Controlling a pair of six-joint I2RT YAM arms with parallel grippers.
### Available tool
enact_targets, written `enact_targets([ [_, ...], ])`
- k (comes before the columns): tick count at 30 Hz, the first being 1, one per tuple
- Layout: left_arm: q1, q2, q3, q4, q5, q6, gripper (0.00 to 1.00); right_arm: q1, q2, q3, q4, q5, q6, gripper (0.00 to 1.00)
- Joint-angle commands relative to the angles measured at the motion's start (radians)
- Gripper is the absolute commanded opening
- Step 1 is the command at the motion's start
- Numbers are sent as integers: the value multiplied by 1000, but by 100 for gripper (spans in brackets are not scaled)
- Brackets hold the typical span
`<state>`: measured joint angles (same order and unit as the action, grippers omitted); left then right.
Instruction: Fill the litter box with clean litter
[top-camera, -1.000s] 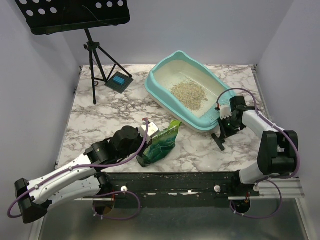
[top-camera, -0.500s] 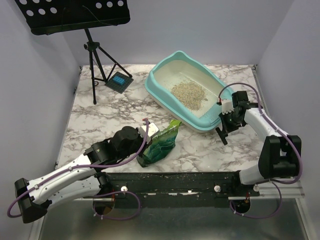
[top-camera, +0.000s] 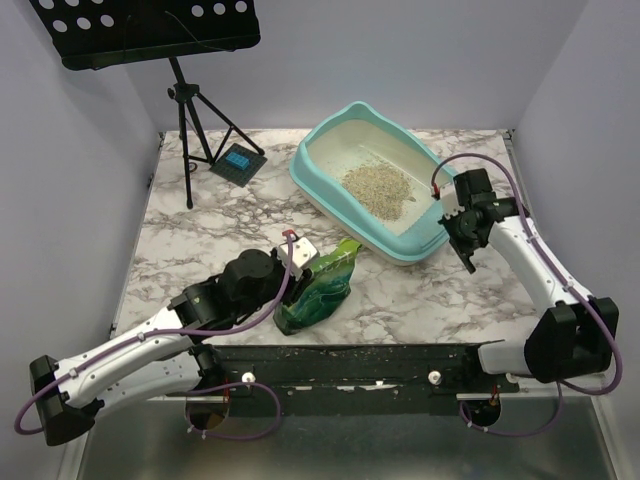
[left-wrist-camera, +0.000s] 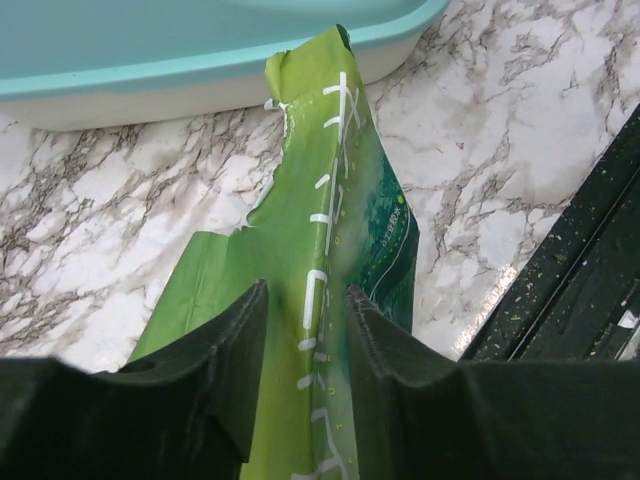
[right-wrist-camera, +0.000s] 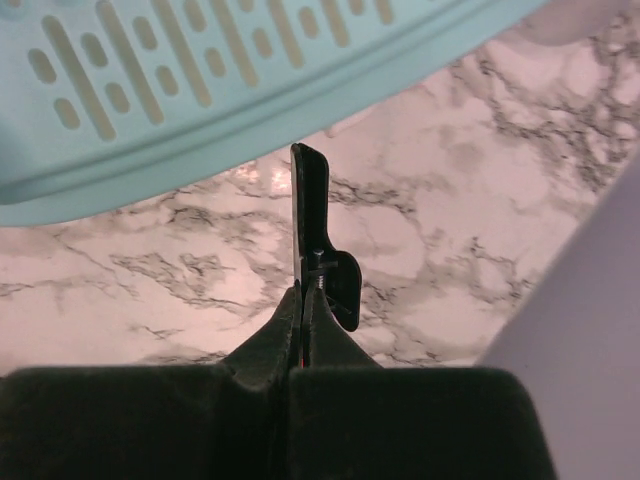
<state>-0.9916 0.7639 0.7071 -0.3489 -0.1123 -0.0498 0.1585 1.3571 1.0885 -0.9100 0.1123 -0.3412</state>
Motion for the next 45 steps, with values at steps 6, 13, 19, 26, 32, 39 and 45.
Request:
enact_targets([
  [6, -7, 23, 26, 59, -53, 27, 57, 91, -116, 73, -56, 352, -9, 0],
  [13, -5, 23, 32, 102, -86, 36, 64, 171, -275, 106, 31, 268, 21, 0],
  [19, -7, 64, 103, 94, -46, 41, 73, 199, -409, 100, 137, -4, 129, 0],
  [26, -5, 86, 155, 134, 51, 19, 85, 200, -521, 57, 264, -402, 295, 0],
  [32, -5, 77, 183, 172, 106, -19, 87, 204, -526, -24, 413, -712, 441, 0],
  [39, 56, 75, 172, 260, 316, -114, 87, 254, -556, -150, 693, -944, 530, 0],
  [45, 382, 101, 49, 542, 753, -416, 83, 276, -578, -217, 847, -1002, 576, 0],
])
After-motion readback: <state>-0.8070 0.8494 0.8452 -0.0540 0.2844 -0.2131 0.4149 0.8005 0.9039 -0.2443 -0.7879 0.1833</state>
